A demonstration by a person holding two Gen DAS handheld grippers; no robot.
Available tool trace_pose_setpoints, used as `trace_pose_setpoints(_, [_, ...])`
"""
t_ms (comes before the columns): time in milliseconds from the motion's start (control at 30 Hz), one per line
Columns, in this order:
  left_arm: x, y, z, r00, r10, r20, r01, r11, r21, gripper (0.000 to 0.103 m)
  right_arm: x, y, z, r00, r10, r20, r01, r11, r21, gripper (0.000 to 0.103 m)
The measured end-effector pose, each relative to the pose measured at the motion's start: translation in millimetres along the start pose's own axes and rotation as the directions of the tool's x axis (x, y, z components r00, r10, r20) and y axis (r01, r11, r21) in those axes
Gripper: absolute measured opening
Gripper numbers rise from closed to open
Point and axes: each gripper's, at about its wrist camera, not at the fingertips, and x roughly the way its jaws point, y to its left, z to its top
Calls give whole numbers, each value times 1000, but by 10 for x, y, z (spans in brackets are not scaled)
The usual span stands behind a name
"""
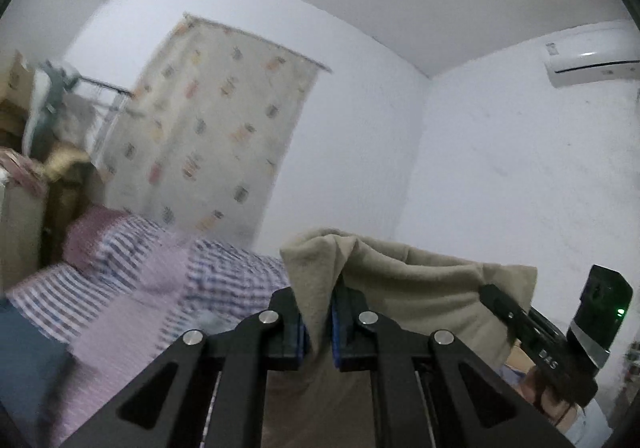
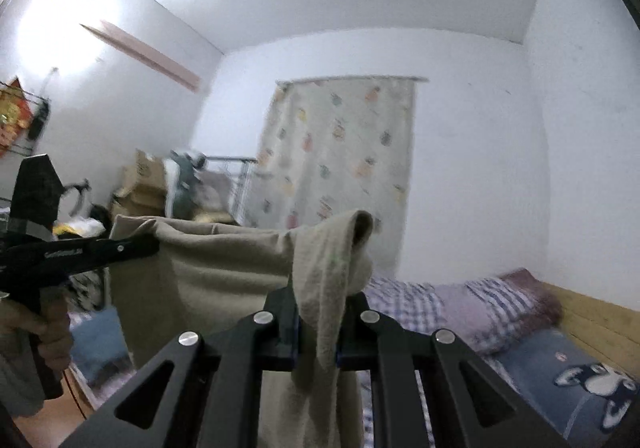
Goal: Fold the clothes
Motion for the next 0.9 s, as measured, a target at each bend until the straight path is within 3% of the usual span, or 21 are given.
trace_pose_setpoints(133, [-366, 332, 443, 993, 97, 67, -98, 995, 10, 8, 169, 484, 315, 993, 105, 44, -106, 994, 14, 11])
trace_pose_setpoints(367, [-891, 1307, 769, 945, 313, 92, -311, 950, -31, 8, 702, 1521, 529, 948, 312, 70, -315, 948, 41, 11])
trace_pose_setpoints(700, [-1483, 2829, 662, 827, 559, 49, -551, 826, -120, 8, 1603, 3156, 48, 830, 556, -48, -548, 829, 112, 11])
trace_pose_setpoints(900, [-1353, 3772, 434, 768, 640, -38, -637, 756, -150, 8, 2275, 3989, -364, 768, 624, -146, -601, 781, 172, 11])
